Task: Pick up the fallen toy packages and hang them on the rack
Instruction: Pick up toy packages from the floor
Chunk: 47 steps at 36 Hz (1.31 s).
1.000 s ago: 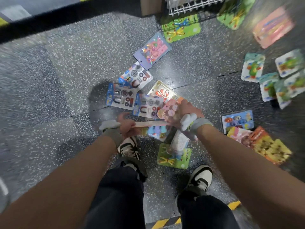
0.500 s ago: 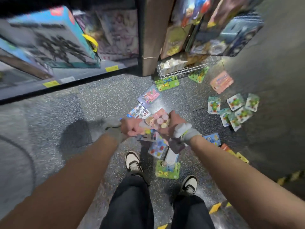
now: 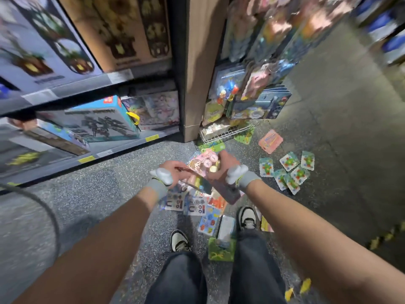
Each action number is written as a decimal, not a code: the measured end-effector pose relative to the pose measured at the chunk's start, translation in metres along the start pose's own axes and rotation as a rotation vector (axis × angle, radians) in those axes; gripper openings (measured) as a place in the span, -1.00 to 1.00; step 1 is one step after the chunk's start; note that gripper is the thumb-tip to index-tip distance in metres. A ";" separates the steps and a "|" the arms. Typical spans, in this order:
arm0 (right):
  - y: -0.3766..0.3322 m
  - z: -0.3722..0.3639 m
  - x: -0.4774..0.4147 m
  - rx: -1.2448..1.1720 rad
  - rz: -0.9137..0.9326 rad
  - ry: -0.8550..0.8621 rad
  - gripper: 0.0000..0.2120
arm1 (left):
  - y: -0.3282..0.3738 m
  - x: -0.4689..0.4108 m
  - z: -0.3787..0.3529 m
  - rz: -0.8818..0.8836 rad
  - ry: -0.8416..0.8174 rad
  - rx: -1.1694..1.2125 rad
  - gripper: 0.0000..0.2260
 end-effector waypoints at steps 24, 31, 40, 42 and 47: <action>0.100 0.265 -0.010 -0.205 0.264 0.154 -0.19 | 0.251 -0.024 0.024 0.005 0.168 -0.489 -0.65; 0.140 0.334 -0.002 -0.265 0.278 0.240 -0.21 | 0.324 -0.022 0.032 -0.101 0.224 -0.606 -0.57; 0.141 0.351 0.025 -0.297 0.270 0.321 -0.24 | 0.349 -0.005 0.052 -0.154 0.261 -0.687 -0.59; 0.139 0.355 0.028 -0.330 0.271 0.348 -0.26 | 0.351 -0.005 0.060 -0.164 0.259 -0.669 -0.59; 0.132 0.375 0.032 -0.349 0.244 0.384 -0.25 | 0.356 -0.006 0.083 -0.199 0.233 -0.556 -0.56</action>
Point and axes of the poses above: each hand's wrist, its own x-axis away from the middle knuckle, its own z-axis out of the back of the hand, y = z × x, the point moved 5 cm from there along -x, towards the middle knuckle, and after that the axes turned 4 degrees about -z, right-handed, at the moved point
